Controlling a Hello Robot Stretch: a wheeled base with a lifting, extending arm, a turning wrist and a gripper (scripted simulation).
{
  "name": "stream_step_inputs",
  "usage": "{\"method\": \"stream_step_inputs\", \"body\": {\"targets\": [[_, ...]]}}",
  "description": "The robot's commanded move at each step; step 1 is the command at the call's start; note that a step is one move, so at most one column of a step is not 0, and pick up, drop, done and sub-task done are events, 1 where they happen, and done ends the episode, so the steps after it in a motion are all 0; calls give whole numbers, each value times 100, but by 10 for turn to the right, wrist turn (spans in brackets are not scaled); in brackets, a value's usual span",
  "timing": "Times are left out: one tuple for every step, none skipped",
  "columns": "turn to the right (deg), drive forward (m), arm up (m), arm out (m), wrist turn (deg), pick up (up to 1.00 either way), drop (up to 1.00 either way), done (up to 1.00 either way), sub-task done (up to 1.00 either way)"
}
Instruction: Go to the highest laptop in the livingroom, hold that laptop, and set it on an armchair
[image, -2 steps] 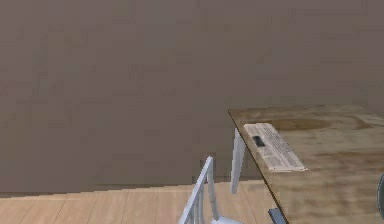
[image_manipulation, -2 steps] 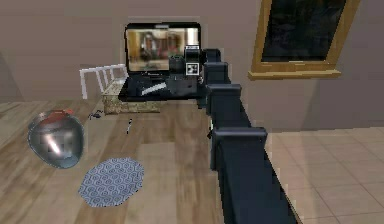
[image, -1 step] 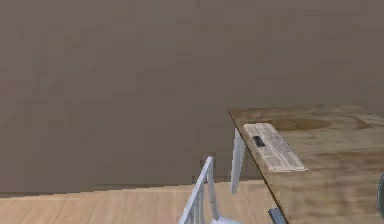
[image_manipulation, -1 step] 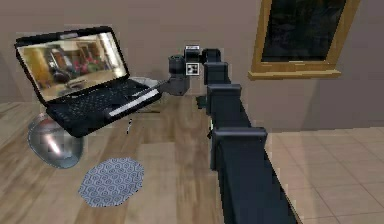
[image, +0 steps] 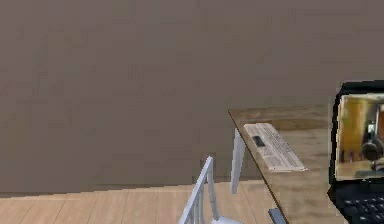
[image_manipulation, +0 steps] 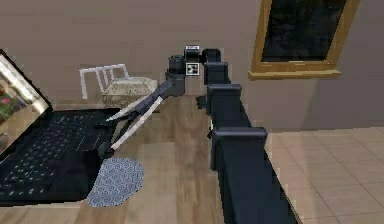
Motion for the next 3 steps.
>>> {"method": "stream_step_inputs", "body": {"targets": [[0,0,0,0,-120,0,0,0,0],[0,0,0,-38,0,0,0,0,0],[-450,0,0,0,0,0,0,0,0]]}}
